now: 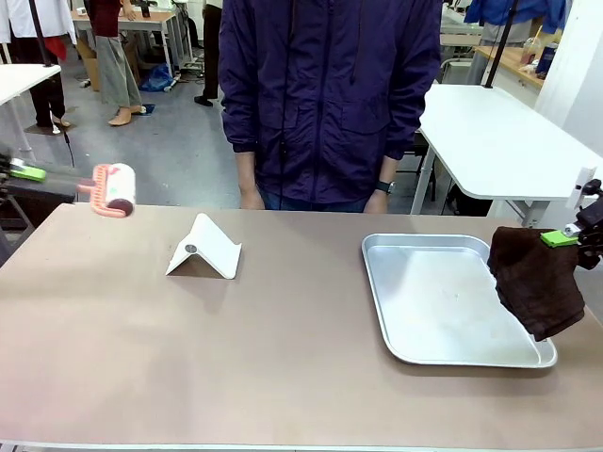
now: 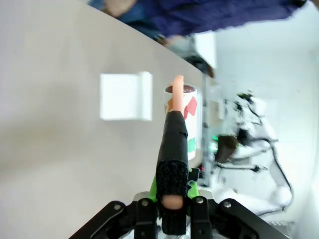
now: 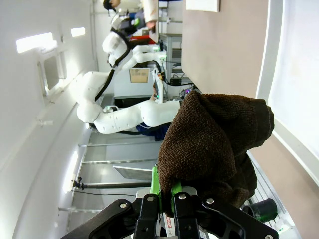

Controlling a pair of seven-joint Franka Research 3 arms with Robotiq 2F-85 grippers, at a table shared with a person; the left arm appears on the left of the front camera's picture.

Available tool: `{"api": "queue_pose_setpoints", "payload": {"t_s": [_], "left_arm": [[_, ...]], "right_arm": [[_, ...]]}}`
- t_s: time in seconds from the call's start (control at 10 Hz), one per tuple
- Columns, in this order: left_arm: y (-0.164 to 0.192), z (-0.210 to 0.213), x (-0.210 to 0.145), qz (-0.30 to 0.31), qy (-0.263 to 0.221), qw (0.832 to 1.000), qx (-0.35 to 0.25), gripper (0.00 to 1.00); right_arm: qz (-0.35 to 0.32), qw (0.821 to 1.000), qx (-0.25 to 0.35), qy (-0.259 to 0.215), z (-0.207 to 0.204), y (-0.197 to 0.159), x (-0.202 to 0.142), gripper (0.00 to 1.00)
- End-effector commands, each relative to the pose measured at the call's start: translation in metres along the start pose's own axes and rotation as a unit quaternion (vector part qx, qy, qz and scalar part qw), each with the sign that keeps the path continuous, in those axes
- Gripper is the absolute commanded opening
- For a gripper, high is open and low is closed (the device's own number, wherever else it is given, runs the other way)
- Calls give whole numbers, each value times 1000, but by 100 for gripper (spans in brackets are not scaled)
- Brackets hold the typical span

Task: Clean the surface of the table.
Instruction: Clean the area not pointed to by the person.

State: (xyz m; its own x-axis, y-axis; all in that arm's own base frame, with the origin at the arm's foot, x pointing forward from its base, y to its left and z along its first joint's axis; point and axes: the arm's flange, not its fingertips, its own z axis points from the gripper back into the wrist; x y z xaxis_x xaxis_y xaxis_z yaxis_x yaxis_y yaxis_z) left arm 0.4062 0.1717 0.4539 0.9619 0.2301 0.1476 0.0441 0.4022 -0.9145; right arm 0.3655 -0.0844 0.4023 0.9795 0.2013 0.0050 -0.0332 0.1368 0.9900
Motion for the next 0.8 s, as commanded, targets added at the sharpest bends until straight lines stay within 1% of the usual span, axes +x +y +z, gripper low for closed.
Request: {"api": "queue_pose_setpoints", "payload": {"t_s": [0.0,0.2,0.3,0.5,0.6,0.7], "left_arm": [[6,35,-36,0,57,997,-55,22],[17,79,-75,-8,94,991,-94,22],[31,102,-86,-10,96,990,-99,22],[55,127,-102,-16,108,989,-103,22],[67,138,-109,-38,126,983,-128,22],[79,142,-118,-63,116,980,-146,22]], "right_arm": [[2,1000,0,-1,1,3,-1,8],[2,1000,0,-1,1,3,-1,8],[2,1000,0,-1,1,3,-1,8],[2,1000,0,-1,1,3,-1,8],[2,1000,0,-1,1,3,-1,8],[2,1000,0,-1,1,3,-1,8]]}}
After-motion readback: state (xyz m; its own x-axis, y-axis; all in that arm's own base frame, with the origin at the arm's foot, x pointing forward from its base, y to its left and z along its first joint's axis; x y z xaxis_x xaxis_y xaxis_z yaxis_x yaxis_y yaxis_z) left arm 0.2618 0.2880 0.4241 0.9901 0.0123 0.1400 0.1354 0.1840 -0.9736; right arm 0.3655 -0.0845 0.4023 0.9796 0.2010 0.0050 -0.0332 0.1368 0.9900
